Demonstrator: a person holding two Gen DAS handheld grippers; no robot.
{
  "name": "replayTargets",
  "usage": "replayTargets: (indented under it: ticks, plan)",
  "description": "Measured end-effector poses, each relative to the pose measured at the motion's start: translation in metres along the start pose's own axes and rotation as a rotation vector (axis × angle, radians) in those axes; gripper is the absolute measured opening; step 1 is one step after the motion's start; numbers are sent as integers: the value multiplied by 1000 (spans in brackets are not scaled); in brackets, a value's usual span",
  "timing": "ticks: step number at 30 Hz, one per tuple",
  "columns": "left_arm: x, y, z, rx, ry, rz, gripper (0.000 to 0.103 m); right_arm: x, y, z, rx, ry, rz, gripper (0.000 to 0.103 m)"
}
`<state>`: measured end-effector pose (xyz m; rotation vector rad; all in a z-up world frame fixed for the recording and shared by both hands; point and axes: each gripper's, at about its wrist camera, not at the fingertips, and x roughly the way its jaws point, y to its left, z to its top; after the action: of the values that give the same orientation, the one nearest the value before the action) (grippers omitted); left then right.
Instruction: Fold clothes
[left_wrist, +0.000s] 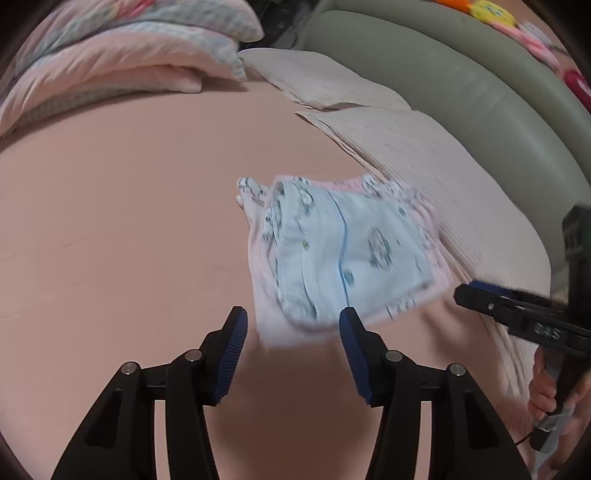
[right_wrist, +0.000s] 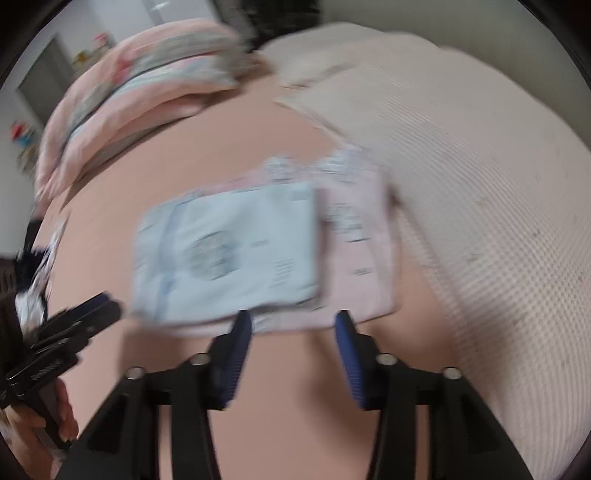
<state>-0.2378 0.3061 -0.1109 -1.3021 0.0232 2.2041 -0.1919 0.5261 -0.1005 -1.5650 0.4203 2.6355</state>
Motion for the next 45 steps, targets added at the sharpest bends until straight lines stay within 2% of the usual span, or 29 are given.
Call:
replayTargets:
  ticks: [2,4,7,12,17,21,30,36,41,45]
  plan:
    - [-12,1,-9,12,0,14,63,-9,23,-14,-39,-4,5,58]
    - [-30,7,-16,-6,-26,5,70,-23,51,-26,-61,-17,3,65]
    - [-61,21,-22,-27,-77,7,83,-40,78,-37,-87,-47,-7,70]
    - [-107,49,-25,-62,-136,76,88,-63,134,-51,-130,-102,-36,73]
    - [-151,89,-38,-123,-182,173,99,-69,182,-57,-178,-118,-36,78]
    - [-176,115,-53,-139,-201,256,100,-74,221,-67,-208,-123,-16,81]
    - [-224,166,-86,-242,-251,358,100,-76,296,-87,-294,-121,19,82]
    - [-248,193,-105,-304,-250,394,100,-80,319,-90,-298,-120,29,83]
    - [-259,199,-116,-313,-243,445,100,-85,326,-95,-296,-132,10,83]
    - [-265,198,-124,-320,-240,457,100,-87,327,-100,-293,-126,9,83]
